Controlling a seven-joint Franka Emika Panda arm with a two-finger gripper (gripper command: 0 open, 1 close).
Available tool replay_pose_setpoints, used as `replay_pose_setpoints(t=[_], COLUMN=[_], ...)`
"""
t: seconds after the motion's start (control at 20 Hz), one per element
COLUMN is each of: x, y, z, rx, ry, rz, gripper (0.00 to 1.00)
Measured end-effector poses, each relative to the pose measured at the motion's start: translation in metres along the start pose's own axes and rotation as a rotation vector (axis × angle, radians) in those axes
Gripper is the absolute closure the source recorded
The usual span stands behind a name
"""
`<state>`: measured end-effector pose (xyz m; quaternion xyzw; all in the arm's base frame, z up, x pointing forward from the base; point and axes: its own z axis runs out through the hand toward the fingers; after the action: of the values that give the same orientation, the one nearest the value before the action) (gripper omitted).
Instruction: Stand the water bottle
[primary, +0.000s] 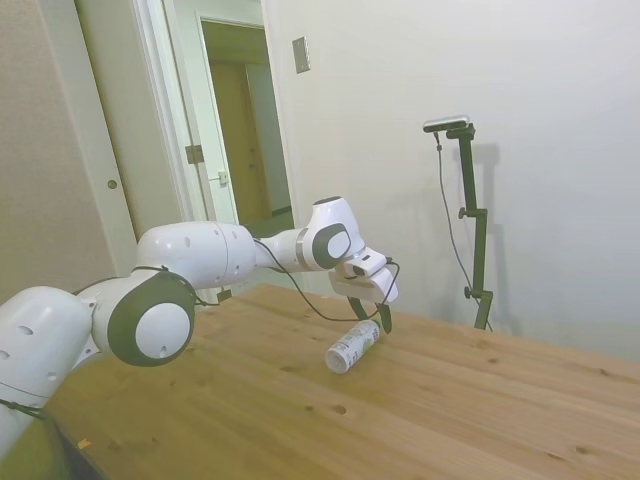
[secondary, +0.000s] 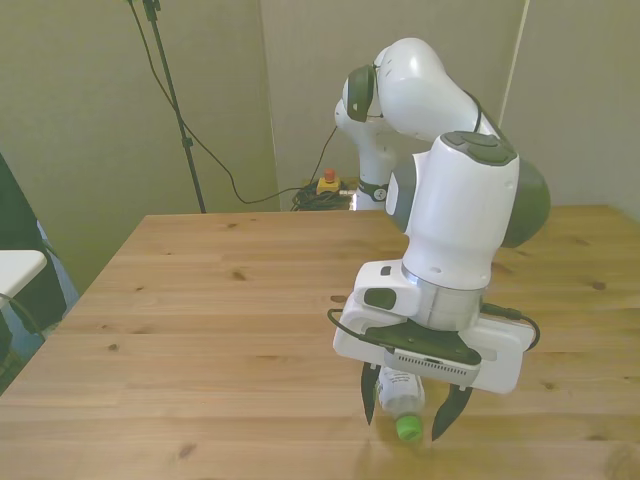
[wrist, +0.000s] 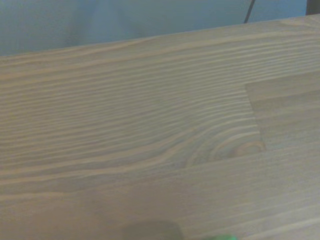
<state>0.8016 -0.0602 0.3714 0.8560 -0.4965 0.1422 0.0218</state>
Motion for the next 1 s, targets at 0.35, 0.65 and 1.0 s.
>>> replay_pose_setpoints(t=[0.35,0.65,1.0], x=[-0.003,0.006,0.003], y=[-0.001,0.008,0.013], z=[0.001,0.004,-0.003], rx=[0.004,0.005,-0.035], ry=[-0.015,-0.059,-0.146], rz=[0.0,0.021,0.048], gripper=[1.0,1.0,1.0])
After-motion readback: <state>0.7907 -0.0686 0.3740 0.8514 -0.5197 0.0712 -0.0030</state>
